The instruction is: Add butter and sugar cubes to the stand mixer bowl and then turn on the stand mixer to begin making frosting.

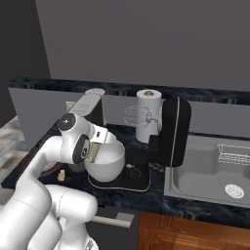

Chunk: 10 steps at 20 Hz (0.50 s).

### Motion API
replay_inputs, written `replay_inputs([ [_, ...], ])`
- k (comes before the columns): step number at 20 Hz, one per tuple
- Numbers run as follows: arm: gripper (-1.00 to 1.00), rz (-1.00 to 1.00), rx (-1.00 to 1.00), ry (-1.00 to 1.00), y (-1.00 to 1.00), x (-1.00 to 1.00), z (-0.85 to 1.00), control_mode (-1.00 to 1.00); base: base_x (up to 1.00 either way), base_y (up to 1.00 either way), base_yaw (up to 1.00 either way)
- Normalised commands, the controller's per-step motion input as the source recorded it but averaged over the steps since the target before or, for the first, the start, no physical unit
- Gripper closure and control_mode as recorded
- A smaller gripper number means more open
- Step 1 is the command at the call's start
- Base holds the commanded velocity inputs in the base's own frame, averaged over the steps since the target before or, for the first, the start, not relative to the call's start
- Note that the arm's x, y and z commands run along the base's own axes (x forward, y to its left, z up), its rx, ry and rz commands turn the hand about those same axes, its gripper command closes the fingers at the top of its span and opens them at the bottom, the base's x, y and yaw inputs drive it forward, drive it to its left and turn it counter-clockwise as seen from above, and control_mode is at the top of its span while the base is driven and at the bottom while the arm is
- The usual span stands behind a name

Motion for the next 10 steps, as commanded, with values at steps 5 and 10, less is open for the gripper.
replay_inputs([
  [5,-1.00,0.00,0.00,0.00,0.16,0.00,0.19,-1.00,0.00,0.00,0.00],
  [10,-1.00,-0.01,0.00,0.00,0.00,0.03,0.12,-1.00,0.00,0.00,0.00],
])
